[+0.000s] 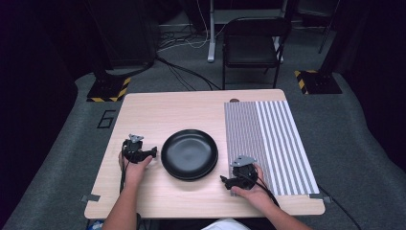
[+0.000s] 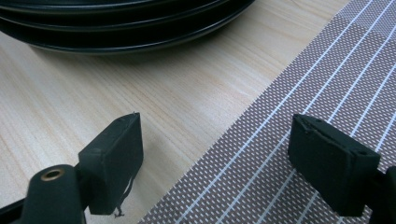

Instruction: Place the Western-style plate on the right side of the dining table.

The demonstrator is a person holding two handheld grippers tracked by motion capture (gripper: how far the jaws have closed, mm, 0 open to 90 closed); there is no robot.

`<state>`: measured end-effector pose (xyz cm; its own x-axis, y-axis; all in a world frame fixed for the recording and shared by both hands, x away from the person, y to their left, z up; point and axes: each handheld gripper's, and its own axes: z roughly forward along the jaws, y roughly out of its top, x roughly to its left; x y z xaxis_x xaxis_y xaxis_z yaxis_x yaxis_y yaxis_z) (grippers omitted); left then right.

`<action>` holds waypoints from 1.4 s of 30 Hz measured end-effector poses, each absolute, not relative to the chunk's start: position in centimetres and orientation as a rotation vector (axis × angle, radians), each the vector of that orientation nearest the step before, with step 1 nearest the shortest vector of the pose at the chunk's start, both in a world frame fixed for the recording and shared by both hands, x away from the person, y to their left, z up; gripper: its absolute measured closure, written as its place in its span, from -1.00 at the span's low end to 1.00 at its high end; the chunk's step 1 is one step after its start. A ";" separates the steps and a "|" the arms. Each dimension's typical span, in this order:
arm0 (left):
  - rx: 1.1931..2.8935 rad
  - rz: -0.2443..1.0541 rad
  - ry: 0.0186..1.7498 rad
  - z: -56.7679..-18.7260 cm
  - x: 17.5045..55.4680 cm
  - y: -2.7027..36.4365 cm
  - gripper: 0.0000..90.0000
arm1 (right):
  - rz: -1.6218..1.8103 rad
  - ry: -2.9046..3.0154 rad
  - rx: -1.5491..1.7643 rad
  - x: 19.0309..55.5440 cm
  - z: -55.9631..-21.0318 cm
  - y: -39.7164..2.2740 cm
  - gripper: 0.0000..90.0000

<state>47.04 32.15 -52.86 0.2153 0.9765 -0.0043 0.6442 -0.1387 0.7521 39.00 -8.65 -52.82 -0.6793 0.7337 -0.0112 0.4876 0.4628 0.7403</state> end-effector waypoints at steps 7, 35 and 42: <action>1.862 0.677 1.497 -52.9 47.0 32.1 -0.54 | 1.054 2.384 1.046 39.0 -52.8 -8.6 -0.62; 1.813 0.673 1.510 -52.8 46.7 32.7 -0.13 | 1.051 2.340 1.084 38.9 -52.8 -8.8 -0.39; 1.812 0.607 1.544 -52.1 46.3 32.7 0.14 | 1.042 2.298 1.110 39.1 -52.3 -9.5 -0.08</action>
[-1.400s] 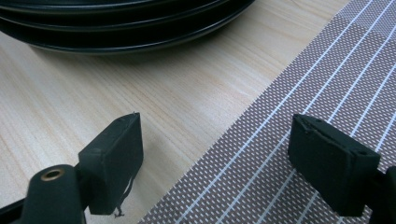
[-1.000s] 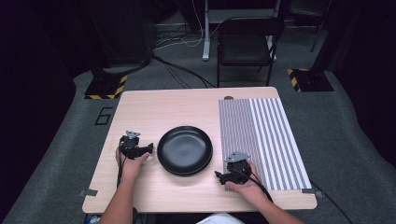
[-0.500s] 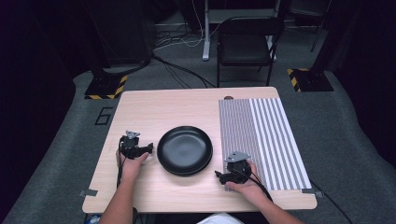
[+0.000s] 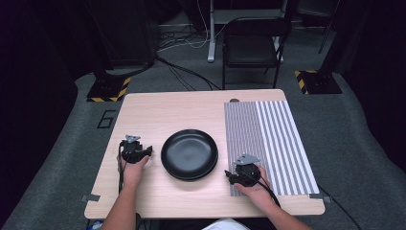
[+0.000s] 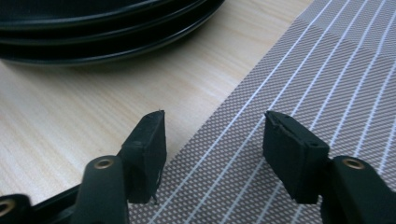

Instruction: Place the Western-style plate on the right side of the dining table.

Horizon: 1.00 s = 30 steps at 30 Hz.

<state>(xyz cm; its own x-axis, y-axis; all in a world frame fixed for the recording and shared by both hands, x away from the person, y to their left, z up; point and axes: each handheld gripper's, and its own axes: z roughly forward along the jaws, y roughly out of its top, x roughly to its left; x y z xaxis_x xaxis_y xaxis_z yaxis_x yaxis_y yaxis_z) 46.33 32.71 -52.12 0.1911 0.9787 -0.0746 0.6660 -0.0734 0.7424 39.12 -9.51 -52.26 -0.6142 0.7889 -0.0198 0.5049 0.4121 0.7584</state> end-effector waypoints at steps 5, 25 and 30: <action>1.806 0.625 1.525 -51.5 45.9 32.5 0.17 | 1.082 2.284 1.119 39.3 -51.5 -9.9 -0.04; 1.813 0.582 1.460 -49.7 44.5 31.1 0.20 | 1.104 2.297 1.148 40.7 -49.1 -10.7 0.13; 1.815 0.537 1.436 -49.4 44.5 30.8 0.26 | 1.135 2.332 1.141 41.2 -49.1 -10.2 0.20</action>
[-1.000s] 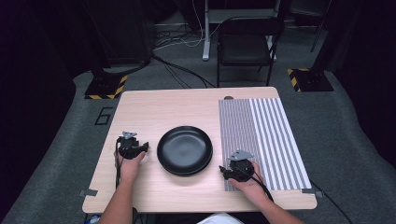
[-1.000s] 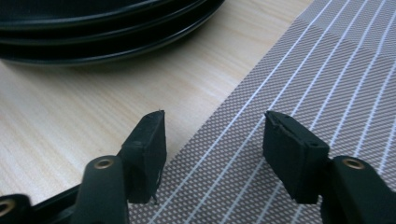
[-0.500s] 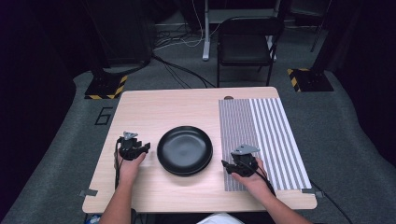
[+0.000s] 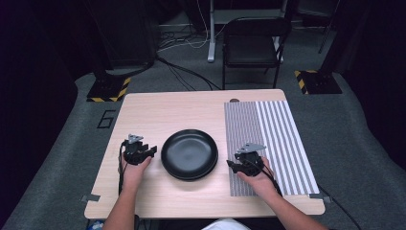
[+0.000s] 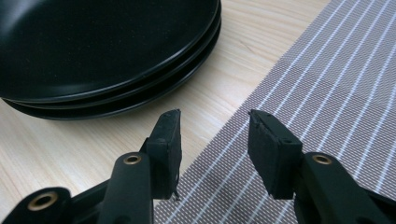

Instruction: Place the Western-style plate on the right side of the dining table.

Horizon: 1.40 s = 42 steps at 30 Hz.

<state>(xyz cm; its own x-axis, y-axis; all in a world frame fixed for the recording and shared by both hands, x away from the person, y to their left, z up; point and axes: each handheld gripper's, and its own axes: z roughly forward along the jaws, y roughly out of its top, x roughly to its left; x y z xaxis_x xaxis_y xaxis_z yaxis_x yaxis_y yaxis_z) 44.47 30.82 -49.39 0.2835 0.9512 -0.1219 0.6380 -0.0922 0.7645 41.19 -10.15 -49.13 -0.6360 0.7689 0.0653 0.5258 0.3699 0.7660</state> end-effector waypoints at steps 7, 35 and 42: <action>1.797 0.500 1.427 -48.9 44.1 30.7 0.30 | 1.174 2.321 1.149 41.8 -48.7 -9.5 0.23; 1.766 0.344 1.402 -48.6 44.3 29.0 0.53 | 1.283 2.292 1.252 44.0 -47.7 -8.0 0.31; 1.773 0.334 1.397 -48.4 44.1 28.5 0.71 | 1.282 2.314 1.308 44.3 -48.2 -7.6 0.39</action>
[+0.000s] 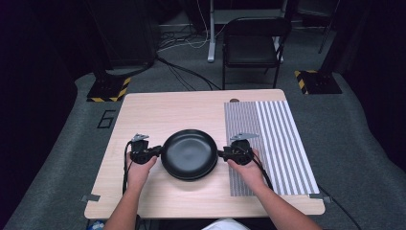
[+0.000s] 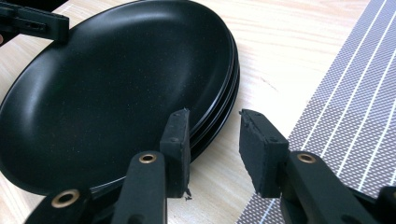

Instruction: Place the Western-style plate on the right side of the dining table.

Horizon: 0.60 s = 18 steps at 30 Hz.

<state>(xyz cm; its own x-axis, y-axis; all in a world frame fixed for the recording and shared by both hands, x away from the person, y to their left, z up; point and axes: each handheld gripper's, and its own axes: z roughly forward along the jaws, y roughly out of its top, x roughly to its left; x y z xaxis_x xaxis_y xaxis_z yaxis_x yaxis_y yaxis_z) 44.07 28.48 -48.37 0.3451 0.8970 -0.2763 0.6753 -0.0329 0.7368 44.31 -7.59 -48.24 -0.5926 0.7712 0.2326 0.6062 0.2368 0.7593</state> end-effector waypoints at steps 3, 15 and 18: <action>1.782 0.344 1.397 -48.3 44.0 28.5 0.75 | 1.285 2.321 1.304 44.4 -48.4 -7.5 0.39; 1.793 0.330 1.404 -48.4 44.0 28.3 0.76 | 1.327 2.334 1.383 44.7 -48.7 -7.0 0.33; 1.799 0.340 1.400 -48.3 43.9 28.2 0.78 | 1.335 2.346 1.411 44.9 -48.9 -7.0 0.27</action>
<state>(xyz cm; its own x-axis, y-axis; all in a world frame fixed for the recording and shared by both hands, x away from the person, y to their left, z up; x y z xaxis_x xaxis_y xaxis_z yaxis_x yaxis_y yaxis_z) 43.91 28.23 -48.35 0.3474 0.9013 -0.2587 0.6822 -0.0537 0.7292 44.91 -6.98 -48.94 -0.5670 0.7541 0.3316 0.6702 0.1882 0.7180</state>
